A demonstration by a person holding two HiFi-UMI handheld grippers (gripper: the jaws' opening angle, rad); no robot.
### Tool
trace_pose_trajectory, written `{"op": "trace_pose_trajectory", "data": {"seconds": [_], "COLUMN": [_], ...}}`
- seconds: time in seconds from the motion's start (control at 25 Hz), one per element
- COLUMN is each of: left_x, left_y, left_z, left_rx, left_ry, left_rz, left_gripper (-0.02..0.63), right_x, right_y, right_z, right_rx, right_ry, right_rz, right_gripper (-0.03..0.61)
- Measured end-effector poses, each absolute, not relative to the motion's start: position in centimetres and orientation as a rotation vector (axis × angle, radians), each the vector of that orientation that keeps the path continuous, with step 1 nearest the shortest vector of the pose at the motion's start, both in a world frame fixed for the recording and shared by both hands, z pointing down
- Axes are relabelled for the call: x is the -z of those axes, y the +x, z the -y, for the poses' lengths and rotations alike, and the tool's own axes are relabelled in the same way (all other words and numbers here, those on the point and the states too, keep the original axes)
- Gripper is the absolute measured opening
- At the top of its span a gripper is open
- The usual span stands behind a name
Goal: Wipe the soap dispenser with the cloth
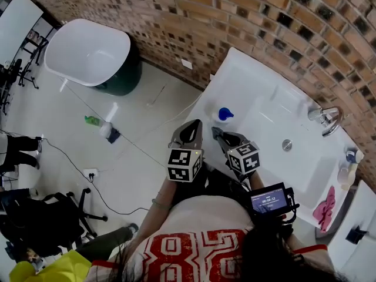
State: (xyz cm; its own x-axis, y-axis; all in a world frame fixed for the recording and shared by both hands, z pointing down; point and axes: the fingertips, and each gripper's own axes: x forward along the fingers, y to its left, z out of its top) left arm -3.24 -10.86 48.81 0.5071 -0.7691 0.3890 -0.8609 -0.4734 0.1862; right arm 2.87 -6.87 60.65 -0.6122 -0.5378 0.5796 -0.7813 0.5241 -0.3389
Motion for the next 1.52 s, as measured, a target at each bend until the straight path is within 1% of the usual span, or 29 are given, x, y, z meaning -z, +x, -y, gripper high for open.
{"op": "trace_pose_trajectory", "data": {"seconds": [0.2, 0.4, 1.2, 1.32, 1.52], "left_x": [-48.9, -48.9, -49.5, -49.5, -49.5], "left_y": [-2.8, -1.8, 1.0, 0.8, -0.5], "left_z": [9.7, 8.8, 8.5, 8.6, 9.3], "left_rx": [-0.409, -0.435, -0.452, -0.443, -0.421], "left_ry": [2.5, 2.562, 2.589, 2.578, 2.538], "left_rz": [1.257, 1.175, 1.063, 1.076, 1.132], "left_gripper": [0.003, 0.005, 0.005, 0.003, 0.003], "right_x": [-61.6, -62.9, -64.0, -62.6, -57.5], "right_y": [1.2, 1.2, 10.6, 11.6, 12.5], "right_z": [7.7, 8.3, 7.3, 7.9, 11.1], "right_rx": [-0.795, -0.786, -0.891, -0.873, -0.804], "right_ry": [1.024, 1.021, 1.3, 1.353, 1.433], "right_rz": [2.352, 2.32, 2.154, 2.175, 2.331], "right_gripper": [0.046, 0.046, 0.048, 0.048, 0.047]}}
